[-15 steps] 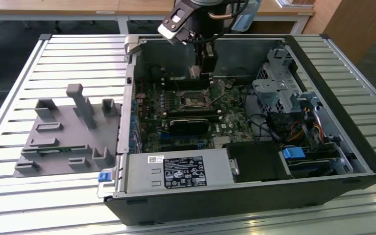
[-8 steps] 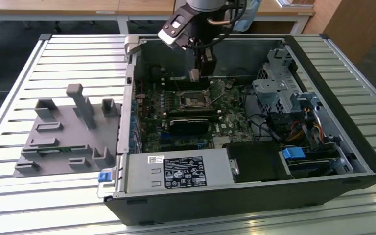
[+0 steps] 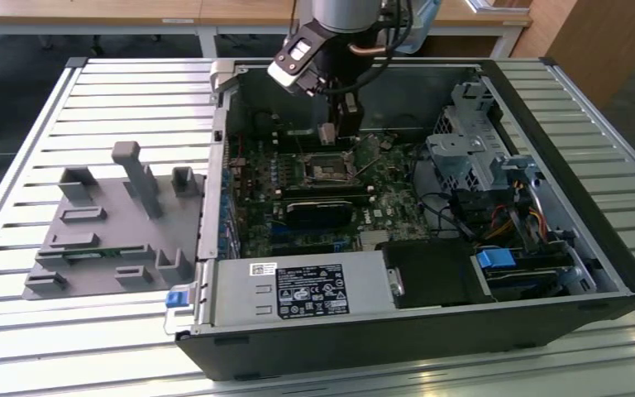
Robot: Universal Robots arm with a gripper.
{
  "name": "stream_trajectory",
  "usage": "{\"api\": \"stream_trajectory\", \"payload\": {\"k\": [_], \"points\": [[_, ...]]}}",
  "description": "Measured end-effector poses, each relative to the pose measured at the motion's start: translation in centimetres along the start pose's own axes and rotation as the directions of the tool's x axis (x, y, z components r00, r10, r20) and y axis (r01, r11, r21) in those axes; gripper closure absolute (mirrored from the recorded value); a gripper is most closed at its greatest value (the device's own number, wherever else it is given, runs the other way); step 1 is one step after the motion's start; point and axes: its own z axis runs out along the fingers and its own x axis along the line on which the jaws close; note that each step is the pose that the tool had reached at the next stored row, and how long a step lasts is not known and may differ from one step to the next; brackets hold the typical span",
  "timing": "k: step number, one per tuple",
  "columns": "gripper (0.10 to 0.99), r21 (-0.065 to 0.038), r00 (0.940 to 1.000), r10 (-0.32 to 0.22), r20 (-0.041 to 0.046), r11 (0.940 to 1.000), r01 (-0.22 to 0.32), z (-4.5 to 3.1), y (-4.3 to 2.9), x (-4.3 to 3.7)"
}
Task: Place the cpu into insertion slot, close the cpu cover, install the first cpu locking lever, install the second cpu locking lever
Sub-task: 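Place the cpu into insertion slot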
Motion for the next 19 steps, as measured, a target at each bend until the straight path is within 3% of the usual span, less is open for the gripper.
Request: {"api": "stream_trajectory", "payload": {"k": [19], "points": [[0.549,0.0,0.9999,0.012,0.0006,0.9999,-0.012,3.26,-0.19,0.13]]}}
